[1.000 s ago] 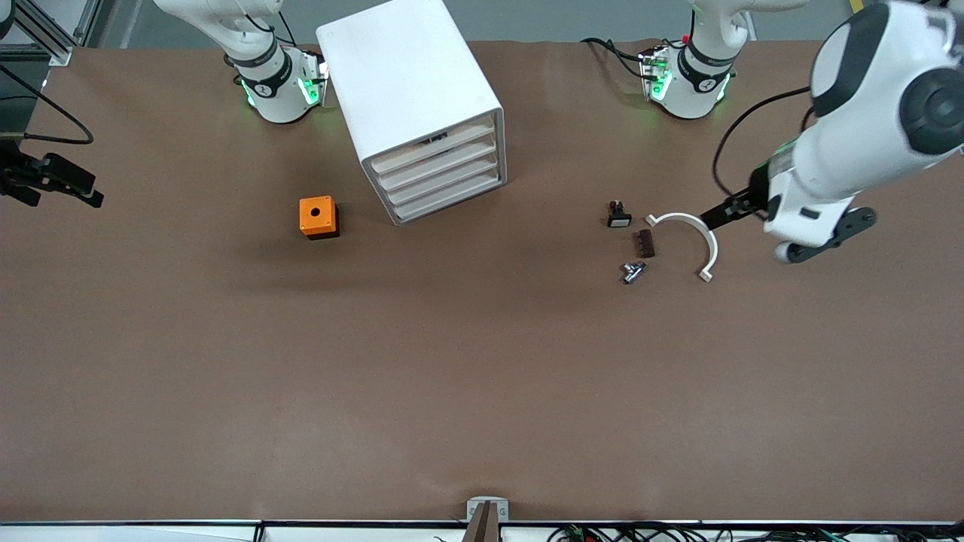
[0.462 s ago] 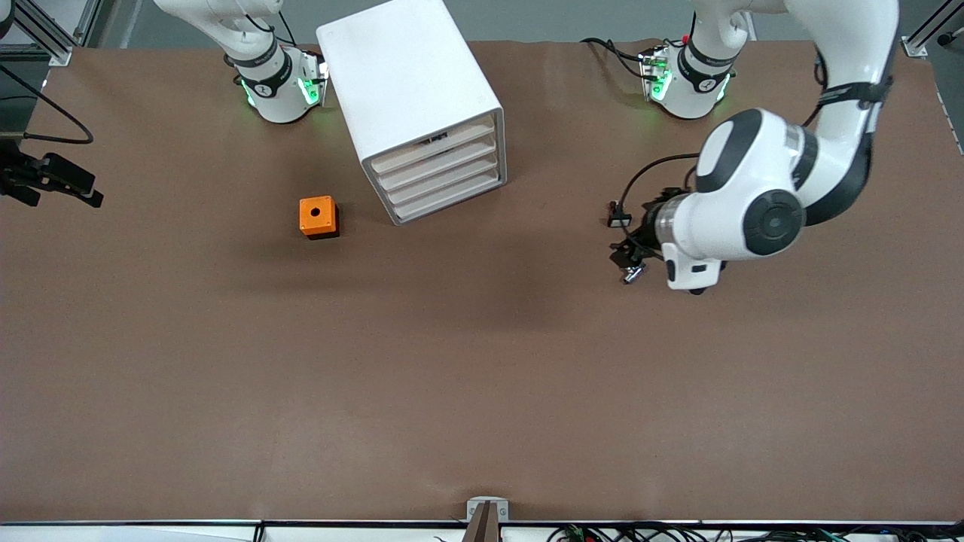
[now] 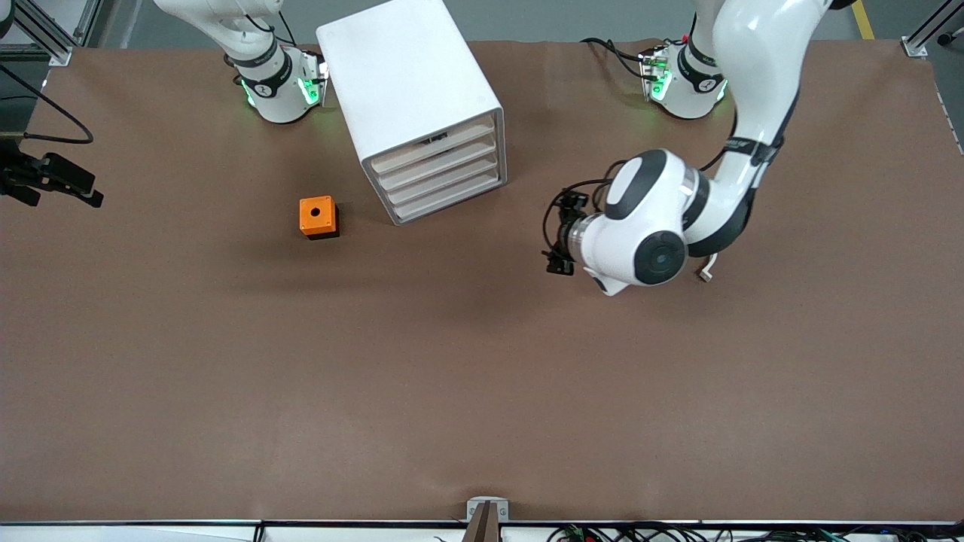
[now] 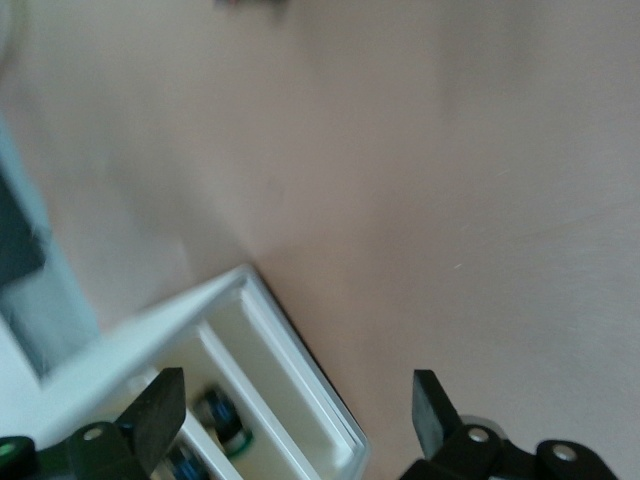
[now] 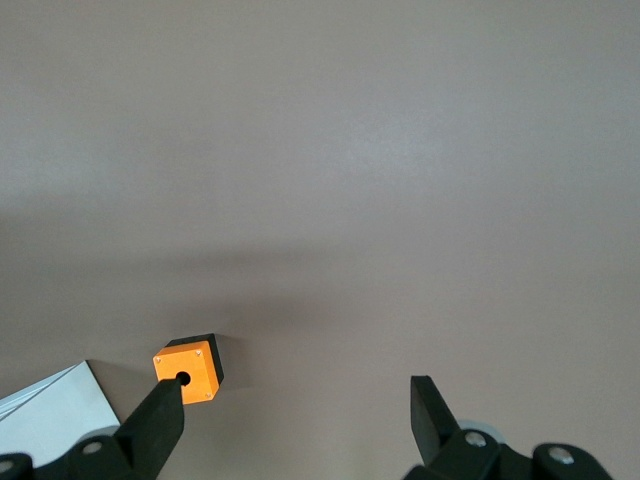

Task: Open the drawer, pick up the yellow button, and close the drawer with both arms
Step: 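Grasp the drawer front handle with the left gripper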

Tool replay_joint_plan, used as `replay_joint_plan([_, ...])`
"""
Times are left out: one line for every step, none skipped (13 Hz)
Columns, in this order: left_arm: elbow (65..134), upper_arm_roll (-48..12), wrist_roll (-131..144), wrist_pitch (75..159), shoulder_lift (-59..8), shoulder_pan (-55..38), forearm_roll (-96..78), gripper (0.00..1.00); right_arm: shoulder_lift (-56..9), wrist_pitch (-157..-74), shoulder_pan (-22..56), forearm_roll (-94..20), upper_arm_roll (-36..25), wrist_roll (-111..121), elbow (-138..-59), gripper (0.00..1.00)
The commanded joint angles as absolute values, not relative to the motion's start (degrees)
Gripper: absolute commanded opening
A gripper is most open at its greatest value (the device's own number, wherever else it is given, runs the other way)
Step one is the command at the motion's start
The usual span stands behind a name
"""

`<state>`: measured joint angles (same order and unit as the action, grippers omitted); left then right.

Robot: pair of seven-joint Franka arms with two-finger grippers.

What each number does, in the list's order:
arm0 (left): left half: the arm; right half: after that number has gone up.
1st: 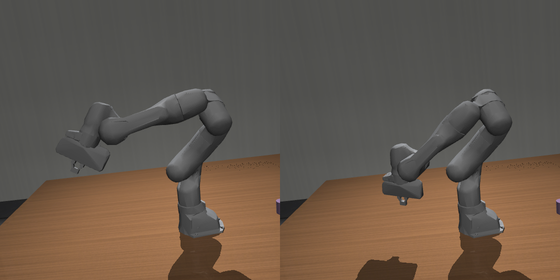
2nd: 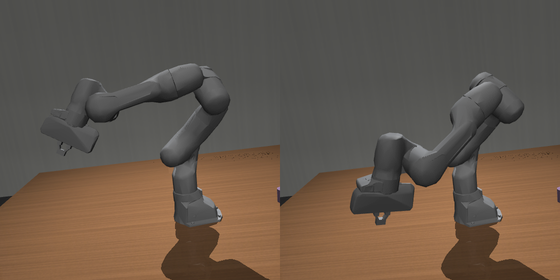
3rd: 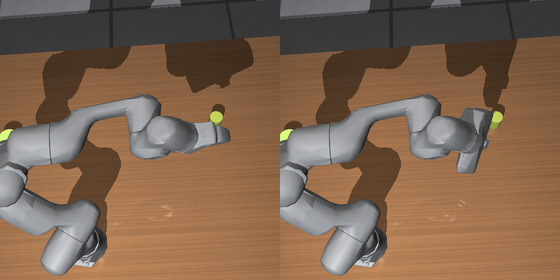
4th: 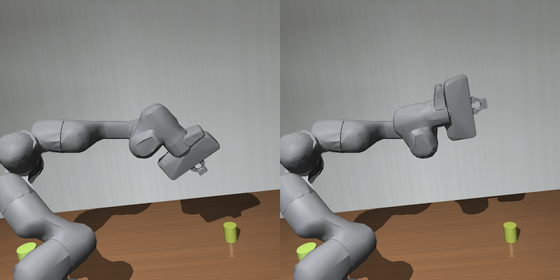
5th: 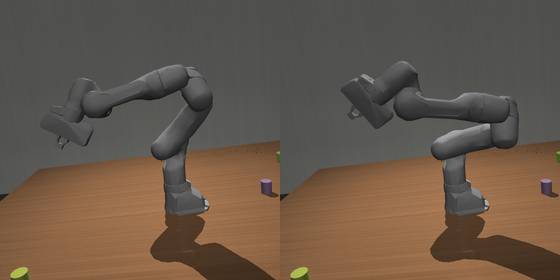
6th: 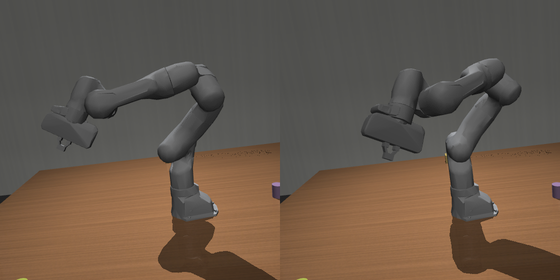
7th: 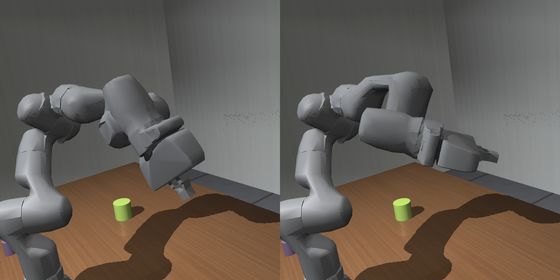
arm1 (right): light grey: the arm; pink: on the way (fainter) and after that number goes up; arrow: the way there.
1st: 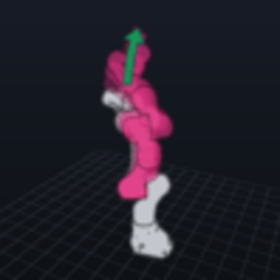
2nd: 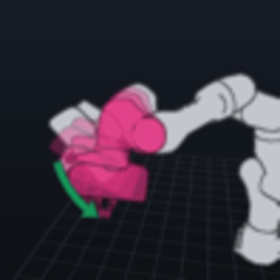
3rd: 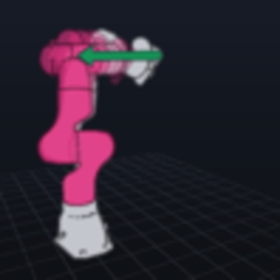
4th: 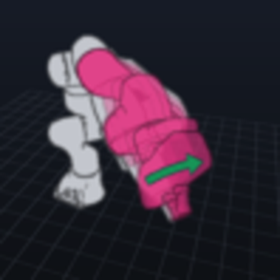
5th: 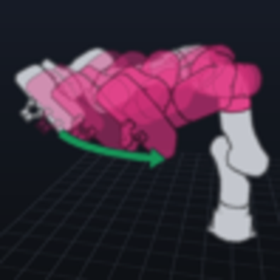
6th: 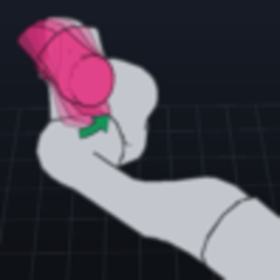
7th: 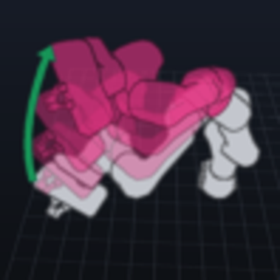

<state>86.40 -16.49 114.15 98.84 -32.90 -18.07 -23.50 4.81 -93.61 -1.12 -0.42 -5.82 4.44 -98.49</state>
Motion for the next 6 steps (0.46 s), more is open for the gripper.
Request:
replay_joint_plan([82.88,-16.43,124.96,98.00,-37.61,-20.56,-28.20,1.00,5.28,-90.72,-2.55,-1.32,-5.01,3.52,-95.99,1.00])
replay_joint_plan([82.88,-16.44,126.63,98.00,-38.23,-21.70,-30.91,1.00,4.58,-90.53,-2.98,-1.32,-5.18,3.52,-95.98,1.00])
replay_joint_plan([82.88,-16.35,127.87,97.91,-38.75,-22.67,-34.68,1.00,2.74,-90.79,-3.34,-0.62,-5.27,3.69,-95.98,1.00])
replay_joint_plan([82.88,-16.35,128.75,97.91,-39.19,-22.50,-38.11,1.00,0.81,-90.97,-3.51,-0.44,-5.19,3.95,-95.89,1.00])
replay_joint_plan([82.88,-16.35,129.54,97.91,-39.46,-22.24,-42.23,1.00,-1.56,-91.23,-3.43,-0.09,-5.19,4.39,-95.19,1.00])
replay_joint_plan([82.88,-16.35,130.42,97.74,-39.46,-22.50,-45.06,1.00,-3.58,-91.58,-3.43,0.43,-5.19,4.48,-93.88,1.00])
